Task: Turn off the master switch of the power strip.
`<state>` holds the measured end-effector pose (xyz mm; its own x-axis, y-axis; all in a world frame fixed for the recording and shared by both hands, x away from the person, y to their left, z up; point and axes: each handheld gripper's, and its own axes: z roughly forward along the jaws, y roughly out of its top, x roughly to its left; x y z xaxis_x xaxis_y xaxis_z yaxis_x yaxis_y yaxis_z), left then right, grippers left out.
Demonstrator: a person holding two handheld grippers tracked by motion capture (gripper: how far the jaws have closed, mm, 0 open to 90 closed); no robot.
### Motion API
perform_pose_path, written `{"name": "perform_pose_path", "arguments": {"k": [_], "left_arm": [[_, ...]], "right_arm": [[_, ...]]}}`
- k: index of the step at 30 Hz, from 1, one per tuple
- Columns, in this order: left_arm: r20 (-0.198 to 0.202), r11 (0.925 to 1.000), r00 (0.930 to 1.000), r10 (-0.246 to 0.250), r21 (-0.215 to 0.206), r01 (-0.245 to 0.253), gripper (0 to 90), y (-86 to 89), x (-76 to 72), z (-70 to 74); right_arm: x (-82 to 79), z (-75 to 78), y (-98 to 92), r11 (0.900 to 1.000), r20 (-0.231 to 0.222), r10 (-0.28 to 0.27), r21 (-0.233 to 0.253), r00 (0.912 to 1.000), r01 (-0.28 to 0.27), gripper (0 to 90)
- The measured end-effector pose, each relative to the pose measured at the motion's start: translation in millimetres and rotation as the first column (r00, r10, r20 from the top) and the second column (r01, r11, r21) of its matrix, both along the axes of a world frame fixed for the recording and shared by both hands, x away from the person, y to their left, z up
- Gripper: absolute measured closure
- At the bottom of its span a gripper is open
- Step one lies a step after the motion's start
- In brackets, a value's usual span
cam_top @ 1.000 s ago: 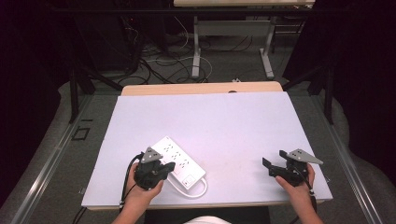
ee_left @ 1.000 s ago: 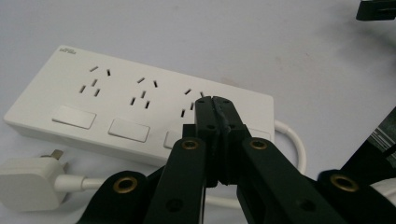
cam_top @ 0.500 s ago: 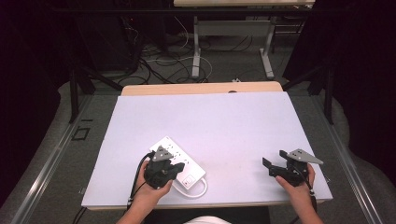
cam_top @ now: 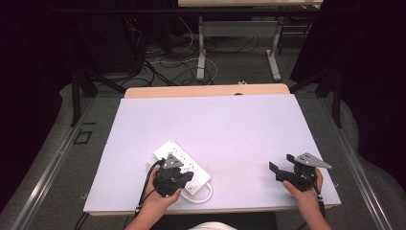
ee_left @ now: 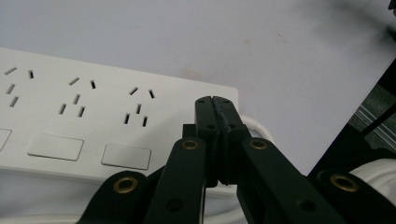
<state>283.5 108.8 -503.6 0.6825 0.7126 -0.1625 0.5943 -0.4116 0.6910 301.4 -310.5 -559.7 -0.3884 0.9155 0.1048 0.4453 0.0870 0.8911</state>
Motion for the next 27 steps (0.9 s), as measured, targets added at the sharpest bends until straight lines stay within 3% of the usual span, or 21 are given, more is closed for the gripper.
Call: {"name": "perform_pose_path", "arguments": {"k": [16, 19, 27], "left_arm": [[-0.033, 0.9997, 0.9993, -0.014, 0.017, 0.015, 90.0, -9.4, -0.1, -14.0], [-0.034, 0.9989, 0.9992, -0.020, 0.041, 0.022, 90.0, -9.2, 1.1, -15.4], [-0.053, 0.9991, 0.9984, -0.020, 0.037, 0.022, 90.0, -12.0, 1.4, -19.3]], "right_arm": [[-0.3, 0.1, 0.0, 1.000, -0.006, 0.002, 0.008, 1.0000, -0.002, 17.9], [0.4, -0.1, -0.4, 1.000, 0.001, 0.008, 0.000, 1.0000, -0.008, 18.0], [0.2, -0.1, -0.4, 1.000, -0.002, 0.006, 0.003, 1.0000, -0.006, 17.9]]}}
